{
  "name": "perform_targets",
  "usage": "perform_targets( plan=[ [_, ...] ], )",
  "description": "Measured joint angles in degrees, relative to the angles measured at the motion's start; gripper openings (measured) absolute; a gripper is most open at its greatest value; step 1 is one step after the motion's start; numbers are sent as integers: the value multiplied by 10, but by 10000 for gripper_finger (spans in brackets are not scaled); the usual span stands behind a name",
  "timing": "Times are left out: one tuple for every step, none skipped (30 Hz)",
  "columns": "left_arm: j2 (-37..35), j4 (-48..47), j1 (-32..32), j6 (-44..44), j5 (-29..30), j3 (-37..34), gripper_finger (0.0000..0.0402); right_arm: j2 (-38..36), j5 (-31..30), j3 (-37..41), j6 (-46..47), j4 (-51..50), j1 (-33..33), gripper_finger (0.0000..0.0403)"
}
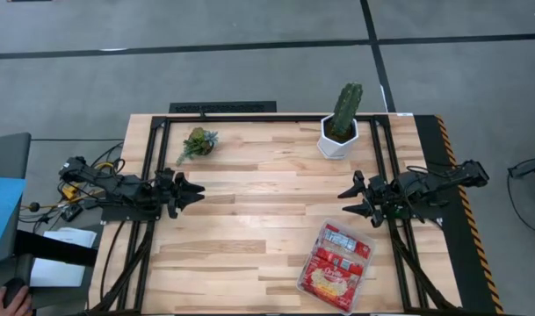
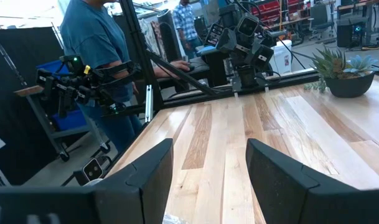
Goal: Sort popcorn bags into baskets
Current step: Return to Home Position
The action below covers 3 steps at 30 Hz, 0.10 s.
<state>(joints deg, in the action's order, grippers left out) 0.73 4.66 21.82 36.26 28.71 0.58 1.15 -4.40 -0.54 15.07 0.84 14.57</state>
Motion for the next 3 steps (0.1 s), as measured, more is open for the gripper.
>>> perform_targets(
  plan=[
    [0,0,0,0,0,0,212,0,0,0,0,0,0,226],
    [0,0,0,0,0,0,212,0,0,0,0,0,0,226],
    [0,0,0,0,0,0,212,0,0,0,0,0,0,226]
  ],
)
